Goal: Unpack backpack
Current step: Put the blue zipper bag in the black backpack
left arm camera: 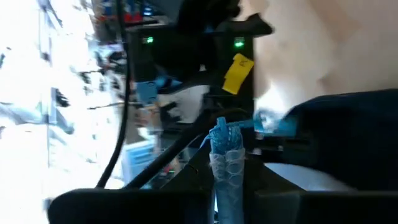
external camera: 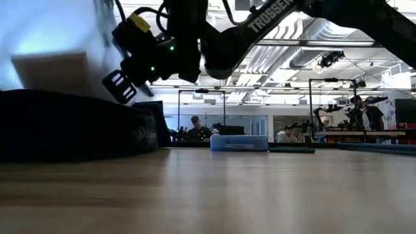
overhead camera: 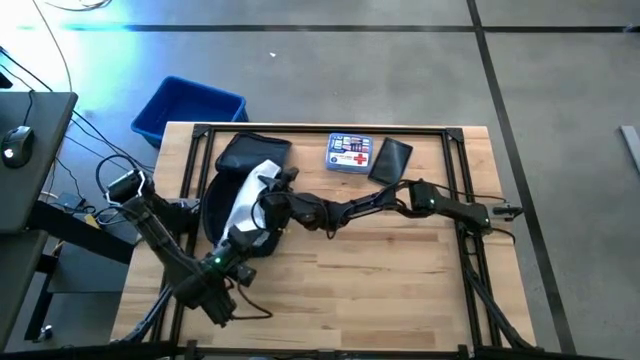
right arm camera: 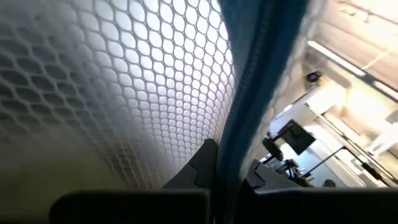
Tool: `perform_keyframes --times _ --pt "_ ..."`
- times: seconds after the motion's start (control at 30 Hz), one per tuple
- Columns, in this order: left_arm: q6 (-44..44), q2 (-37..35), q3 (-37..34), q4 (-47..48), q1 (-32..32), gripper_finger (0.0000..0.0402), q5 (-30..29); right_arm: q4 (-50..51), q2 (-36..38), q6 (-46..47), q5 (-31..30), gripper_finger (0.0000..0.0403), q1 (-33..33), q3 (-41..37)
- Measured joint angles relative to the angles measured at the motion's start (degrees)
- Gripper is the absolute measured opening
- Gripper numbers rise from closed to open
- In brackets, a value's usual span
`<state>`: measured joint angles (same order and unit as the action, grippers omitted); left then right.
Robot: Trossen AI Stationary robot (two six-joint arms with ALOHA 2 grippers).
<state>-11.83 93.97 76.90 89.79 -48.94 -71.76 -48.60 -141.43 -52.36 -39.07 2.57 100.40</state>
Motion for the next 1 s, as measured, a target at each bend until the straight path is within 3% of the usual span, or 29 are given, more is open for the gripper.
perform_keyframes --times 0.17,0.33,0.47,0.73,1.0 --pt "3.5 0.0 0.2 0.1 0.7 0.0 -2.8 -5.9 0.0 -3.0 0.3 0.0 -0.7 0.0" --pt "2.6 0.0 -2.2 0.3 2.4 0.0 4.7 -1.6 0.0 0.4 2.1 0.0 -3.6 0.0" --pt "1.9 0.0 -8.4 0.1 4.2 0.0 5.6 2.0 0.0 -3.3 2.5 0.0 -4.3 0.0" --pt "-11.1 1.1 -18.7 -1.3 5.7 0.0 11.5 30.0 0.1 -0.2 6.6 0.0 -3.3 0.1" --pt "-15.8 5.0 -14.8 -14.0 0.0 0.0 21.1 50.1 0.7 1.5 3.9 0.0 2.6 0.4"
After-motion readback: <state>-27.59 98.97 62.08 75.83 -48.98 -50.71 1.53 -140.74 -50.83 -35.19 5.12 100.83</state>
